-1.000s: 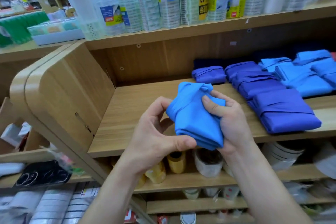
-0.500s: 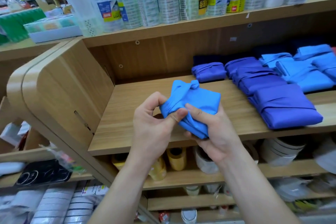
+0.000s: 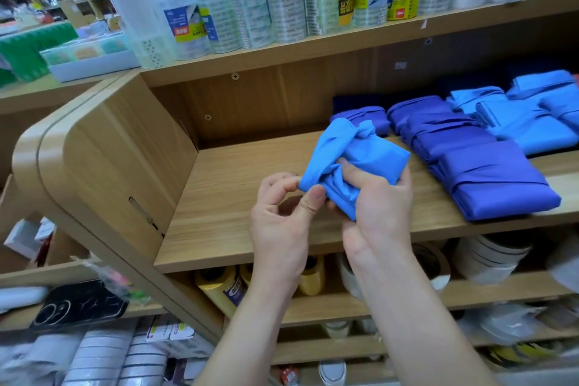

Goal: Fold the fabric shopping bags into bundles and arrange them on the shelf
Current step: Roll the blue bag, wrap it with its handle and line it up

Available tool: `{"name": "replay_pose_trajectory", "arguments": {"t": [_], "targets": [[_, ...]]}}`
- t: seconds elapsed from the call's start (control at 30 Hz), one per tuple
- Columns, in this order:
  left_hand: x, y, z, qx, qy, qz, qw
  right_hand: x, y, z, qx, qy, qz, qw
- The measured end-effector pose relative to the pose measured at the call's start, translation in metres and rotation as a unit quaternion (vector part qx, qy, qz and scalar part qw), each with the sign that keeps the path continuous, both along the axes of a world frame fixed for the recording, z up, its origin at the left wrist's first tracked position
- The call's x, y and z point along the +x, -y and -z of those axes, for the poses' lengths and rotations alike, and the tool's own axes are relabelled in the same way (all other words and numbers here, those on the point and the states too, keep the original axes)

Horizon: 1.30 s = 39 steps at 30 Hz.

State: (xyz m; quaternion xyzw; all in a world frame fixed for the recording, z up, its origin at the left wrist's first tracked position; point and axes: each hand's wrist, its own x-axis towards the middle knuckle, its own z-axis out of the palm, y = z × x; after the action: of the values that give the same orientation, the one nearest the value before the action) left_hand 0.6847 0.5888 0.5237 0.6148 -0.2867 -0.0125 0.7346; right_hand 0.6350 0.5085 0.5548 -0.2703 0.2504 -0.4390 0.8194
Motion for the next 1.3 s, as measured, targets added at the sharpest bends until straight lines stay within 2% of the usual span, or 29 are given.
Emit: {"name": "replay_pose_trajectory", "arguments": {"t": [0.1,0.13,0.23,0.27,0.33,0.43,0.5,0.6,0.63,0.77,0.83,0.87,0.93,0.97,1.0,1.03,1.07,1.1,1.13,1.2,1.27,1.3], "targets": [[-0.007,-0.003,0.006,0.059,0.061,-0.018,0.996,0.010,-0.003,0.003,0.002,0.014,0.046,0.999],[-0.009,-0.005,0.007,0.078,0.085,-0.022,0.993,0.013,-0.004,0.005,-0.026,0.011,0.067,0.997],[-0.010,-0.012,0.004,0.119,0.176,-0.029,0.977,0.017,-0.004,0.011,-0.209,-0.064,0.136,0.966],[-0.009,-0.014,0.003,0.125,0.198,-0.032,0.972,0.018,-0.002,0.011,-0.240,-0.077,0.140,0.958],[-0.009,-0.014,0.000,0.139,0.218,-0.038,0.965,0.020,0.002,0.010,-0.229,-0.078,0.127,0.962],[-0.005,-0.009,0.003,0.106,0.149,-0.066,0.981,0.019,0.004,0.007,-0.097,-0.027,0.000,0.995],[0.001,-0.010,0.004,0.076,0.087,-0.084,0.990,0.018,0.008,0.007,-0.066,-0.020,-0.063,0.996],[0.000,-0.012,0.006,0.093,0.089,-0.078,0.989,0.020,0.015,0.003,-0.096,-0.061,-0.042,0.993],[-0.002,-0.012,0.005,0.093,0.067,-0.069,0.991,0.021,0.016,0.001,-0.095,-0.066,-0.024,0.993],[-0.010,-0.003,-0.004,0.000,-0.134,-0.007,0.991,0.025,0.014,-0.004,0.012,-0.036,0.016,0.999],[-0.012,0.001,-0.007,0.008,-0.138,-0.005,0.990,0.028,0.014,-0.006,0.057,-0.032,0.015,0.998],[-0.014,0.000,-0.008,0.033,-0.093,-0.018,0.995,0.029,0.015,-0.006,0.065,-0.030,0.021,0.997],[-0.015,-0.005,-0.007,0.108,0.113,-0.063,0.986,0.034,0.019,-0.004,0.027,-0.048,0.061,0.997],[-0.014,-0.008,-0.004,0.152,0.243,-0.083,0.954,0.035,0.021,-0.002,-0.031,-0.074,0.098,0.992],[-0.011,-0.011,0.001,0.193,0.355,-0.103,0.909,0.036,0.022,0.001,-0.103,-0.105,0.133,0.980],[-0.007,-0.013,0.003,0.227,0.430,-0.118,0.866,0.036,0.023,0.004,-0.177,-0.134,0.156,0.962],[-0.004,-0.016,0.001,0.247,0.467,-0.127,0.840,0.034,0.024,0.007,-0.244,-0.159,0.168,0.942],[-0.002,-0.019,-0.003,0.250,0.478,-0.137,0.831,0.031,0.024,0.008,-0.302,-0.182,0.172,0.920],[0.000,-0.023,-0.008,0.240,0.467,-0.146,0.839,0.028,0.023,0.009,-0.348,-0.196,0.173,0.900],[0.003,-0.029,-0.021,0.200,0.383,-0.157,0.888,0.022,0.024,0.010,-0.416,-0.199,0.174,0.870],[0.006,-0.030,-0.034,0.179,0.229,-0.127,0.948,0.018,0.023,0.010,-0.464,-0.191,0.163,0.850],[0.009,-0.030,-0.039,0.175,0.139,-0.077,0.972,0.017,0.023,0.008,-0.481,-0.187,0.145,0.844]]}}
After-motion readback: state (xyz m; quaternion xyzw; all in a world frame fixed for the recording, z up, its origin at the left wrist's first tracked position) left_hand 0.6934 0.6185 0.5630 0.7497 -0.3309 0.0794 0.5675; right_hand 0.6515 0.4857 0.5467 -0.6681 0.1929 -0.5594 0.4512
